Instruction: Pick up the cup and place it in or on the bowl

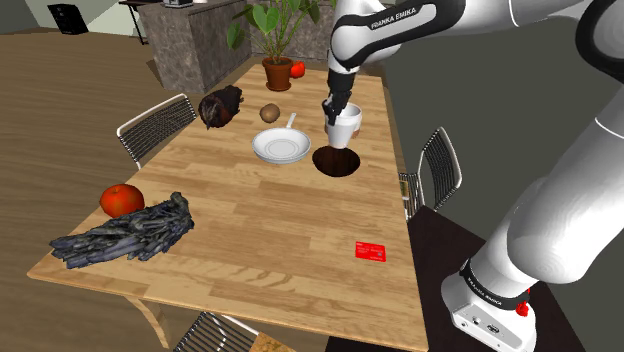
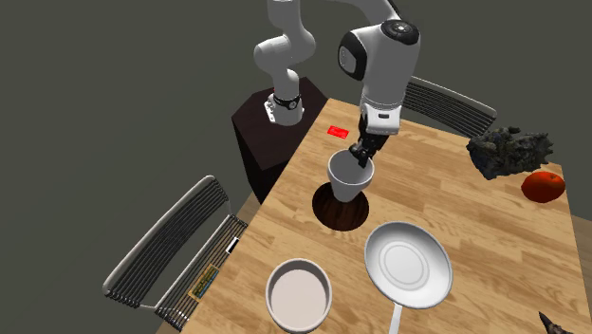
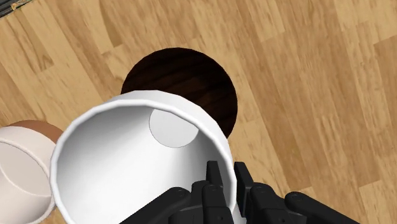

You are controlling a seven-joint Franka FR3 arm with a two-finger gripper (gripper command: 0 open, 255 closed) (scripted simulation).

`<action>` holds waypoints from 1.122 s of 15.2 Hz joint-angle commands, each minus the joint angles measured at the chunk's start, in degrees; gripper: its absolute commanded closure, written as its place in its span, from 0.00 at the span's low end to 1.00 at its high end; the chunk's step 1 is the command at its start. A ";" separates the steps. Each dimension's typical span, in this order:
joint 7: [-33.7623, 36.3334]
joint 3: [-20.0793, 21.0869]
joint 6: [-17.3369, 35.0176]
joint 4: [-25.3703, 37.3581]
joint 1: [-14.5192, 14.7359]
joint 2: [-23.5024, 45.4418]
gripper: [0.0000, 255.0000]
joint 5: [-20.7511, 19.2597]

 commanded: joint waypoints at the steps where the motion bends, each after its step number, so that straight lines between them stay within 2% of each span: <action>1: -0.04 -0.02 1.47 -1.00 -0.02 0.41 1.00 0.03; 12: -0.25 -0.04 9.74 -5.87 -0.08 3.82 1.00 0.42; 17: -0.25 -0.04 9.74 -5.87 -0.08 3.82 1.00 0.42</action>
